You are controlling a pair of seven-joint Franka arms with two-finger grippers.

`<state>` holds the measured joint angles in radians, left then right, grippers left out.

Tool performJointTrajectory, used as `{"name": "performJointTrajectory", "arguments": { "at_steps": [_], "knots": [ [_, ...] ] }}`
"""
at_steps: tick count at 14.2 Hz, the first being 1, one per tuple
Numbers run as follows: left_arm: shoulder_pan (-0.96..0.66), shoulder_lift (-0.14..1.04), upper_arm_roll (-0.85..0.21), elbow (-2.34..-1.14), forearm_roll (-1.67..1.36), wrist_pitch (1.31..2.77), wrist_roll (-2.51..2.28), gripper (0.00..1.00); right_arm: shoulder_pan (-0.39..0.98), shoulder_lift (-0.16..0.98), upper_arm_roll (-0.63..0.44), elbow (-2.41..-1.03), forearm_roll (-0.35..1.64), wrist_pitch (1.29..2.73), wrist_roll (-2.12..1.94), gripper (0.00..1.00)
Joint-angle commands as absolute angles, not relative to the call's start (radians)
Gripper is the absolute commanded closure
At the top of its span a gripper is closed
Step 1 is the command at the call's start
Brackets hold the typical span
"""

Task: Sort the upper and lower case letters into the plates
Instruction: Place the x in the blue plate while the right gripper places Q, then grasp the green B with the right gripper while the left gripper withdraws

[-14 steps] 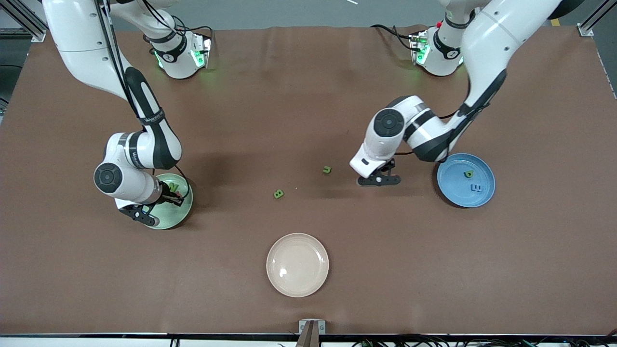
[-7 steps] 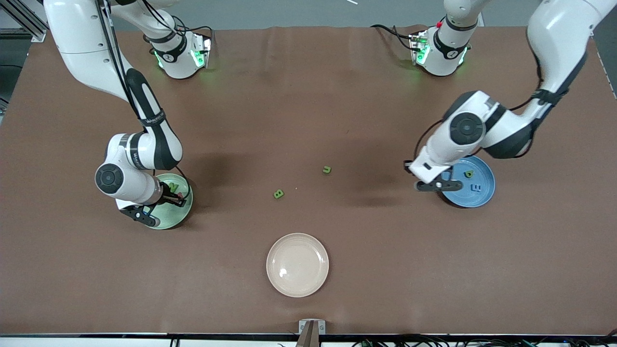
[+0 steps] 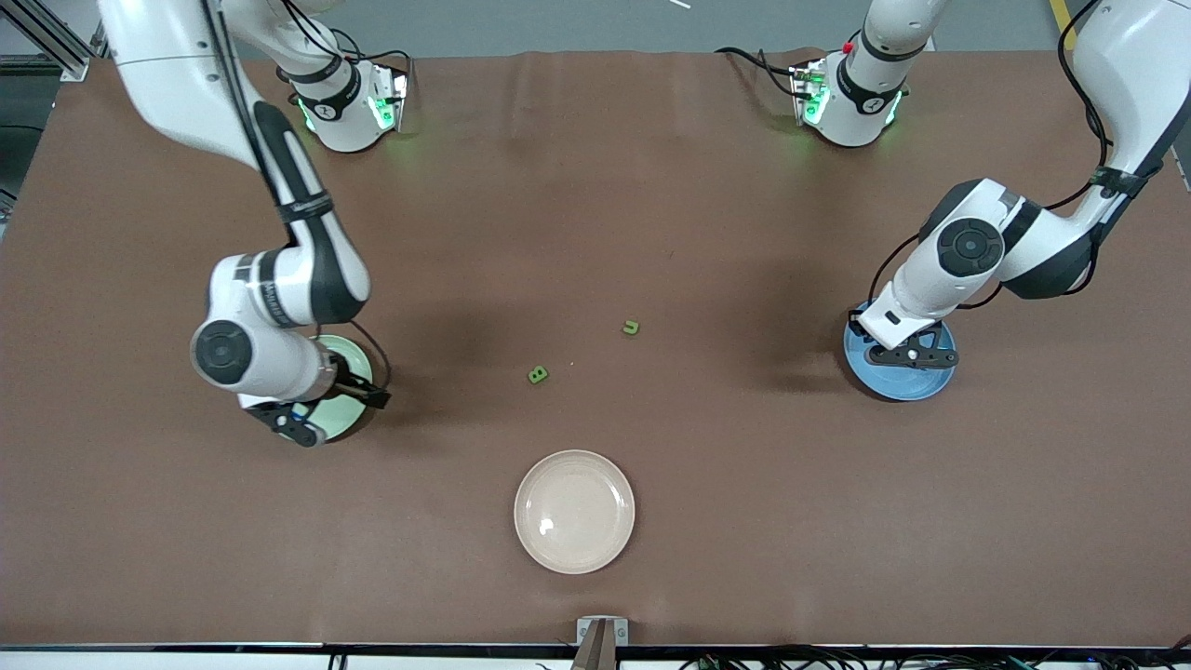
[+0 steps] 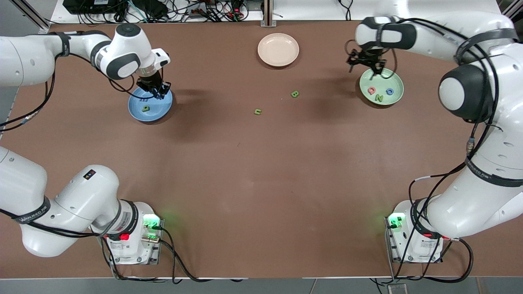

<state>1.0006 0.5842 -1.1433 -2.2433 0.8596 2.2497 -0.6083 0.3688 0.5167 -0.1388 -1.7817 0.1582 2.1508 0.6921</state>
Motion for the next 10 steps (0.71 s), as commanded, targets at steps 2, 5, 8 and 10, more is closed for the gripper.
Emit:
{"name": "performJointTrajectory", "arguments": {
  "at_steps": [2,5,8,10],
  "knots": [
    [1.014,0.629,-1.117,-2.267,0.962,2.279,-0.603,0.85,0.506,0.538,-0.147,-1.746,0.225,2.204,0.897,0.00],
    [1.012,0.652,-1.092,-2.275,0.979,2.298,-0.604,0.85,0.596,0.596,-0.147,-1.723,0.226,2.287,1.071,0.00],
    [1.012,0.684,-1.066,-2.273,1.026,2.301,-0.612,0.85,0.678,0.705,-0.149,-1.619,0.213,2.299,1.279,0.00],
    [1.012,0.684,-1.058,-2.275,1.031,2.303,-0.611,0.84,0.701,0.745,-0.149,-1.573,0.213,2.312,1.342,0.03]
  ]
}}
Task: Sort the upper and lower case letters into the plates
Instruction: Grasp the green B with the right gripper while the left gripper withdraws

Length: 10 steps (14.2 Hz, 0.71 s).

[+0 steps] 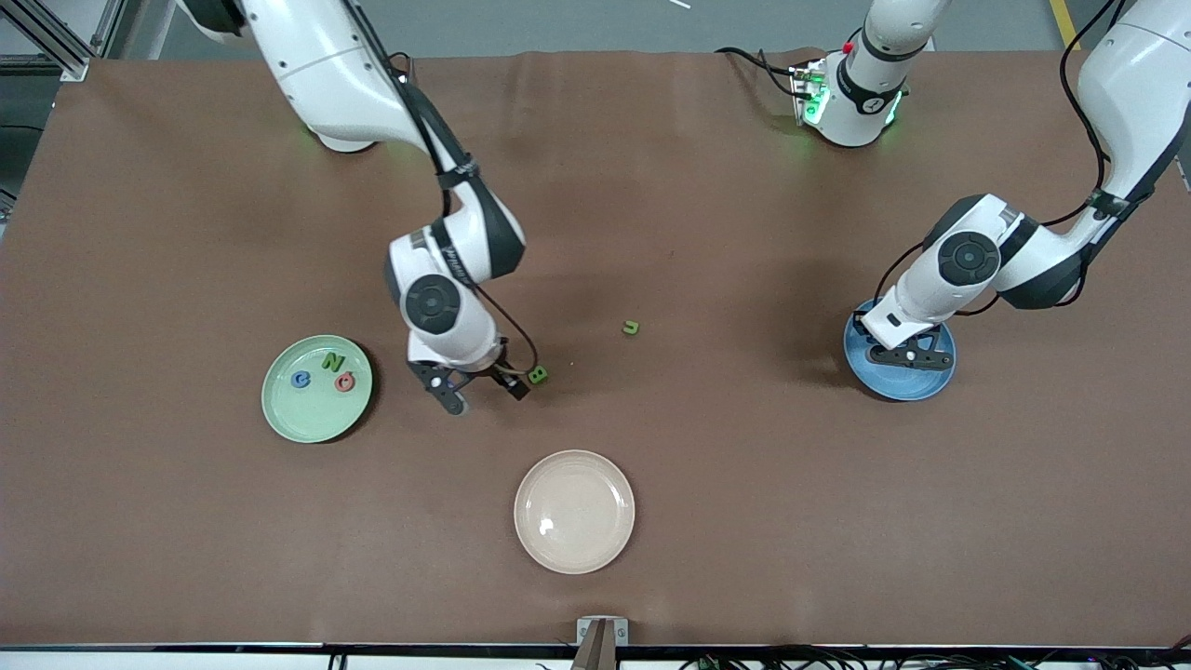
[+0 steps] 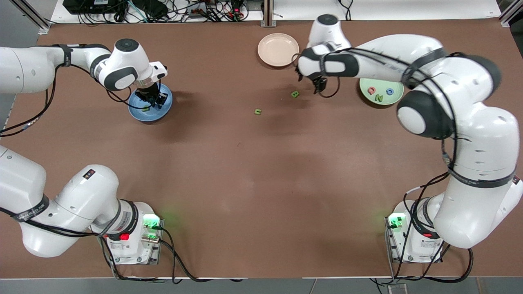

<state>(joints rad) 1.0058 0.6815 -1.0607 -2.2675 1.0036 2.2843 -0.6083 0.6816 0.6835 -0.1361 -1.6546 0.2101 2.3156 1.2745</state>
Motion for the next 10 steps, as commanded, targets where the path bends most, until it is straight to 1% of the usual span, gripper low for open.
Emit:
{"name": "performJointTrajectory", "arguments": {
  "at_steps": [1,3,4,5,6,7,10],
  "knots": [
    [1.012,0.684,-1.058,-2.273,1.031,2.303,-0.612,0.83,0.710,0.762,-0.149,-1.560,0.213,2.318,1.357,0.07],
    [1.012,0.681,-1.057,-2.273,1.031,2.303,-0.617,0.69,0.721,0.781,-0.149,-1.551,0.213,2.333,1.367,0.18],
    [1.012,0.672,-1.058,-2.272,1.031,2.303,-0.605,0.41,0.722,0.784,-0.149,-1.551,0.212,2.338,1.367,0.25],
    [1.015,0.664,-1.063,-2.272,1.029,2.301,-0.606,0.14,0.726,0.785,-0.149,-1.552,0.212,2.339,1.370,0.31],
    [1.015,0.651,-1.081,-2.272,1.025,2.298,-0.609,0.03,0.729,0.787,-0.149,-1.552,0.212,2.338,1.371,0.37],
    [1.015,0.649,-1.116,-2.267,1.016,2.292,-0.621,0.00,0.730,0.787,-0.149,-1.552,0.213,2.338,1.371,0.39],
    [0.996,0.652,-1.215,-2.250,0.930,2.267,-0.684,0.00,0.739,0.787,-0.149,-1.554,0.213,2.338,1.381,0.45]
  ]
}}
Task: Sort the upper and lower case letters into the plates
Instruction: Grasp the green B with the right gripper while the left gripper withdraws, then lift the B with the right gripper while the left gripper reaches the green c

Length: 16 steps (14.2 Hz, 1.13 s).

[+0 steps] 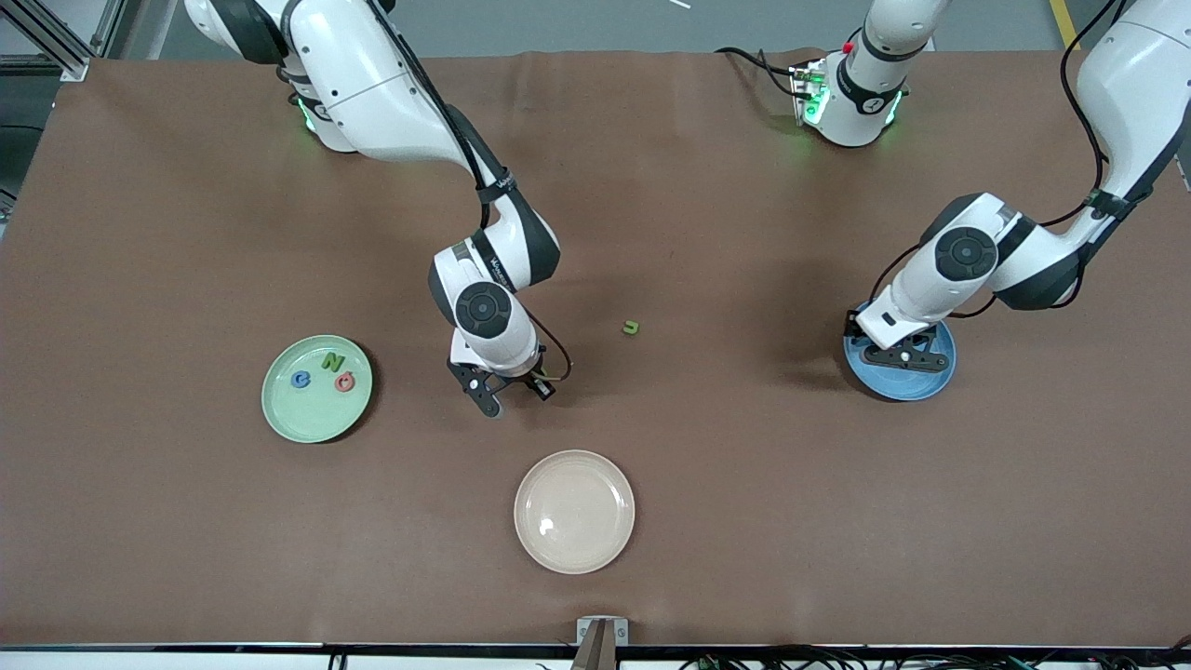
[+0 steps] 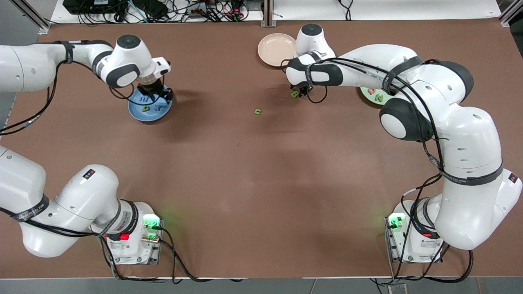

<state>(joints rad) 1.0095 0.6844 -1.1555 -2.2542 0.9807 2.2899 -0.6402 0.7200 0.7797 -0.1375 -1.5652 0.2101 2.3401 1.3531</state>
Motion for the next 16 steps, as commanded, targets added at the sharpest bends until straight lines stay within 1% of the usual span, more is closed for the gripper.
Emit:
{"name": "performJointTrajectory", "arguments": {
  "at_steps": [1,2,4,5,7,8,10,11,12,16],
  "knots": [
    [0.944,0.655,-1.223,-2.238,0.899,2.249,-0.724,0.00,0.742,0.785,-0.149,-1.554,0.213,2.338,1.387,0.49],
    [0.880,0.658,-1.223,-2.221,0.878,2.244,-0.767,0.00,0.744,0.787,-0.149,-1.555,0.213,2.338,1.388,0.52],
    [0.740,0.672,-1.206,-2.180,0.867,2.243,-0.883,0.00,0.749,0.787,-0.149,-1.557,0.213,2.338,1.388,0.55],
    [0.619,0.686,-1.166,-2.134,0.836,2.243,-0.935,0.00,0.750,0.787,-0.149,-1.560,0.213,2.338,1.388,0.63],
    [0.455,0.686,-1.096,-2.073,0.767,2.243,-0.950,0.00,0.750,0.785,-0.149,-1.560,0.213,2.336,1.388,0.77],
    [0.354,0.686,-1.045,-2.039,0.735,2.243,-0.953,0.00,0.750,0.785,-0.149,-1.560,0.212,2.336,1.388,0.82],
    [0.185,0.701,-0.952,-1.969,0.683,2.244,-0.953,0.00,0.746,0.787,-0.150,-1.560,0.212,2.336,1.385,0.89],
    [0.125,0.715,-0.919,-1.927,0.654,2.244,-0.953,0.00,0.741,0.787,-0.150,-1.560,0.212,2.336,1.384,0.95],
    [0.060,0.729,-0.885,-1.893,0.632,2.244,-0.953,0.00,0.736,0.785,-0.150,-1.560,0.212,2.333,1.381,0.98],
    [-0.101,0.775,-0.784,-1.783,0.580,2.252,-0.953,0.01,0.697,0.761,-0.158,-1.557,0.183,2.294,1.320,1.00]
  ]
}}
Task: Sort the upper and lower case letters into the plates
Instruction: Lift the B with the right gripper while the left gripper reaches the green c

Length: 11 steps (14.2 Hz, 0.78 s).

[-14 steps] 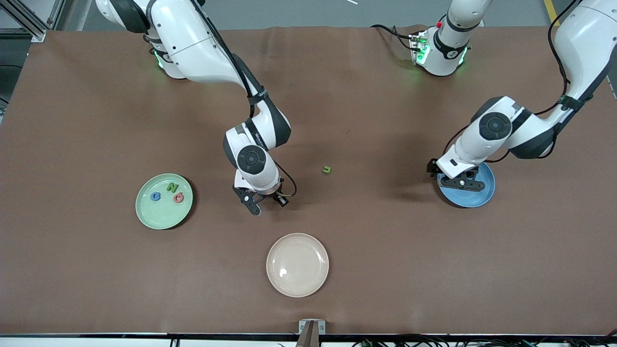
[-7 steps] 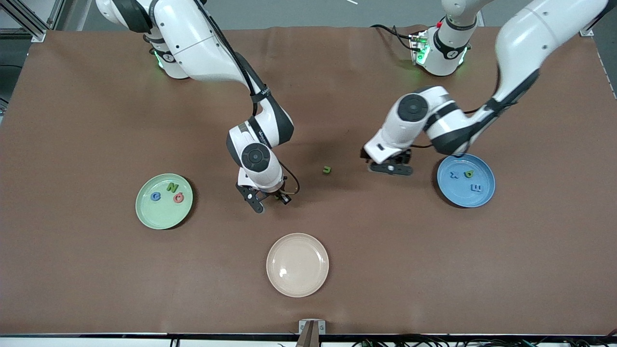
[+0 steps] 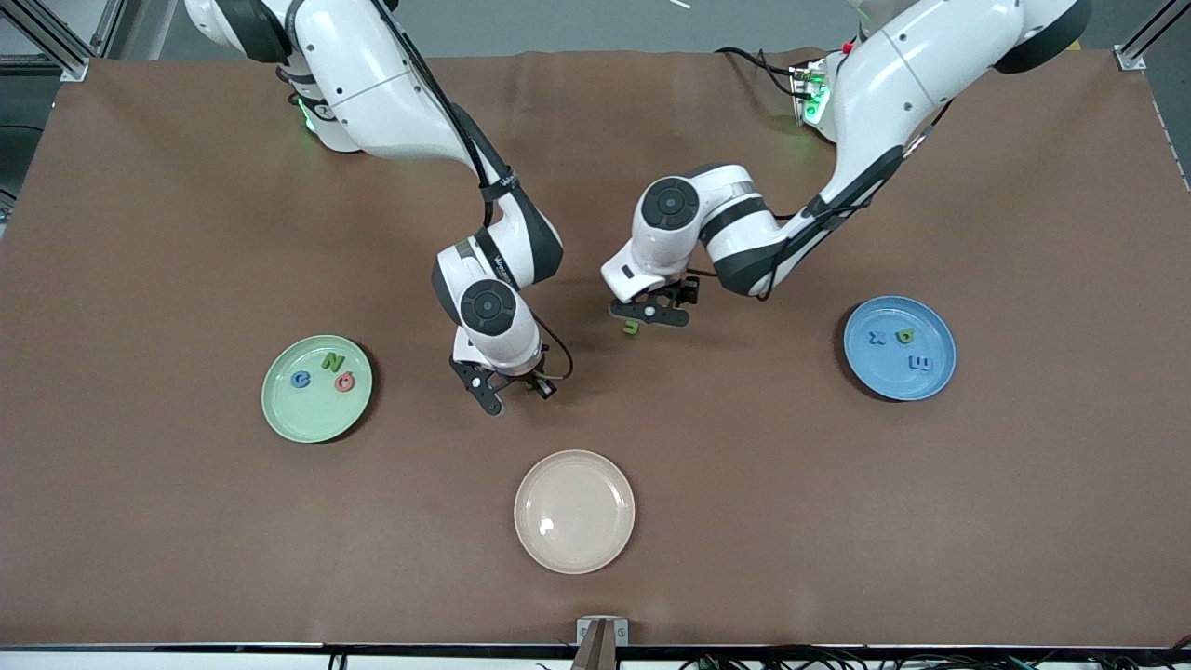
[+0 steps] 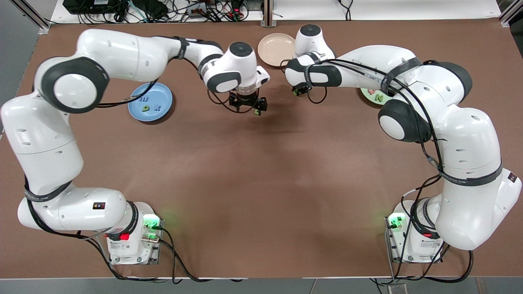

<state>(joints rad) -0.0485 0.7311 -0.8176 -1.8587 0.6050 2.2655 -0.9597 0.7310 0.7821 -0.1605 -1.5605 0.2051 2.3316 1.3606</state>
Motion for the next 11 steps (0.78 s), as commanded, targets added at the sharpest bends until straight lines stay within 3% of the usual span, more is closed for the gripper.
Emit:
{"name": "performJointTrajectory", "arguments": {
  "at_steps": [1,4,8,11],
  "knots": [
    [-0.124,0.790,-0.764,-1.763,0.577,2.252,-0.956,0.01,0.672,0.744,-0.158,-1.562,0.180,2.269,1.271,1.00],
    [-0.175,0.831,-0.720,-1.704,0.581,2.253,-0.953,0.03,0.573,0.671,-0.158,-1.577,0.178,2.163,1.088,1.00],
    [-0.183,0.870,-0.718,-1.671,0.592,2.253,-0.953,0.18,0.419,0.539,-0.158,-1.725,0.178,2.163,0.777,1.00],
    [-0.186,0.874,-0.710,-1.671,0.594,2.261,-0.940,0.28,0.321,0.505,-0.158,-1.779,0.178,2.167,0.591,1.00]
  ]
}}
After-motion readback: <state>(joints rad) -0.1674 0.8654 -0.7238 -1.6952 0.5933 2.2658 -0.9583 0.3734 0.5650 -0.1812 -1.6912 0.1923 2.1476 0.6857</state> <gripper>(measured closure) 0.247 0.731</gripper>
